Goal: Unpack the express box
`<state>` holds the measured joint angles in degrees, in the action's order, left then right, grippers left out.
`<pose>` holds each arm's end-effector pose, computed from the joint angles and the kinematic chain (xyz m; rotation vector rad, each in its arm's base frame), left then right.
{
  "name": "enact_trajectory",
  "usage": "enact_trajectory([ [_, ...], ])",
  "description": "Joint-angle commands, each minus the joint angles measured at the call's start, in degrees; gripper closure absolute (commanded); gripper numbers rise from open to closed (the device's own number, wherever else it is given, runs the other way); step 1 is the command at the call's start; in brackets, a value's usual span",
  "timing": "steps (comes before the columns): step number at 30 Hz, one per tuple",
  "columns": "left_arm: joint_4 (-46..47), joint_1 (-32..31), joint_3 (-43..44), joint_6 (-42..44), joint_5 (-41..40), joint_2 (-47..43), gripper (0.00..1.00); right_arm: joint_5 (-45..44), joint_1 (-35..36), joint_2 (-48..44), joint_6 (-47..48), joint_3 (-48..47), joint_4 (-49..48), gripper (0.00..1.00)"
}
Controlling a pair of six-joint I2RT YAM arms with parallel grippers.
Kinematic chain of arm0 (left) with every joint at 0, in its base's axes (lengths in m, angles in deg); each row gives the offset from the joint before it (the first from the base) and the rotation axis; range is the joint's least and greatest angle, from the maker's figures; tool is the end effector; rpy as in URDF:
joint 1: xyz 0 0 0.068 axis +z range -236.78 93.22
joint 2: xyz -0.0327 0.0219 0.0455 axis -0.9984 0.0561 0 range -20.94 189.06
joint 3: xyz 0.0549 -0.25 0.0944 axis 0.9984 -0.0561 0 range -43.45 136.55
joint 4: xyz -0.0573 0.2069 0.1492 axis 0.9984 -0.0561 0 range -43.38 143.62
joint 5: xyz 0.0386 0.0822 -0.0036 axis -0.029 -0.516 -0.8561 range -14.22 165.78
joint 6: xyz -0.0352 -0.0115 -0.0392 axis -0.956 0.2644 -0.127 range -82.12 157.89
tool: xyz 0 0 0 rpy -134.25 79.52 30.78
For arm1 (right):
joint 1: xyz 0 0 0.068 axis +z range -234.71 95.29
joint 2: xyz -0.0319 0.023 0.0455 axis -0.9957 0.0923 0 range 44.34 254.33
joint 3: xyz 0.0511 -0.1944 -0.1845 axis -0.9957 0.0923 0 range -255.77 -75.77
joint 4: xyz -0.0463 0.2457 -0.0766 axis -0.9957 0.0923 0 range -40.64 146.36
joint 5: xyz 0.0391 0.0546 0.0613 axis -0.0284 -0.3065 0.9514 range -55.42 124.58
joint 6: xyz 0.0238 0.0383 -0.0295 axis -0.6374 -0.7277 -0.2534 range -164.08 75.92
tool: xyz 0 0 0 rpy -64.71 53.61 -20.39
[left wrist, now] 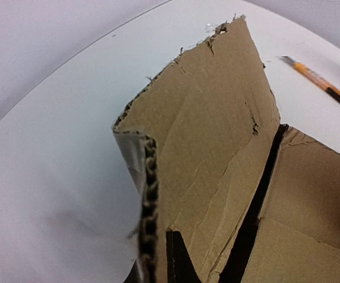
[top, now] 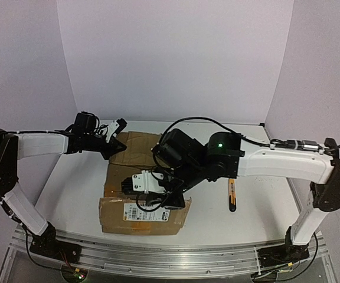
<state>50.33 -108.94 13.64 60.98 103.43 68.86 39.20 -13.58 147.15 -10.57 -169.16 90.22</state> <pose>0.3114 -0.1447 0.2335 1.0741 1.8777 -0.5192 0.1267 0.3795 0.3058 -1.9875 1.4894 0.3841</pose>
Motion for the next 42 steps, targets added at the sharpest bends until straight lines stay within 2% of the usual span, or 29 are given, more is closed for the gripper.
enact_trajectory([
  [1,11.21,8.04,2.46,7.87,-15.78,3.35,1.0,6.59,7.57,-4.22,-2.97,4.4,14.84,1.0],
  [9,9.93,9.84,3.97,5.28,-14.09,5.5,1.0,4.14,9.38,-4.04,-5.28,5.54,15.07,1.0],
  [13,2.48,10.42,5.17,-4.49,-8.48,5.56,1.0,-3.18,9.38,-5.02,-5.57,11.74,13.14,1.0],
  [20,-6.21,12.93,4.12,-22.91,0.84,5.08,1.0,-21.87,9.42,-10.8,-7.87,27.29,2.66,0.97],
  [24,-9.31,13.52,1.76,-31.37,6.82,5.16,1.0,-25.6,9.38,-11.47,-10.41,30.33,-0.36,0.82],
  [25,-9.61,13.54,1.12,-33.03,7.94,5.06,1.0,-26.63,9.38,-11.5,-11.73,30.36,-0.78,0.75],
  [26,-9.53,13.53,0.44,-34.43,8.62,5.0,1.0,-27.49,9.38,-11.61,-13.47,30.2,-1.08,0.61],
  [28,-8.92,13.51,-0.68,-36.23,9.22,4.86,1.0,-28.55,9.38,-12.18,-17.25,29.85,-1.31,0.42],
  [34,-5.72,13.62,-1.98,-37.47,8.73,4.02,1.0,-32.22,9.39,-21.16,-34.34,30.39,-1.27,0.11],
  [37,-3.59,13.62,-2.92,-38.3,8.36,3.77,1.0,-30.56,9.38,-28.59,-45.64,32.9,-1.34,0.03],
  [39,-2.51,13.63,-3.59,-39.06,8.25,3.58,1.0,-28.28,9.41,-33.74,-53.29,35.51,-1.57,0.02],
  [42,-0.86,13.62,-4.68,-39.73,8.43,3.28,1.0,-30.99,9.17,-39.37,-66.38,40.41,-3.17,0.02],
])
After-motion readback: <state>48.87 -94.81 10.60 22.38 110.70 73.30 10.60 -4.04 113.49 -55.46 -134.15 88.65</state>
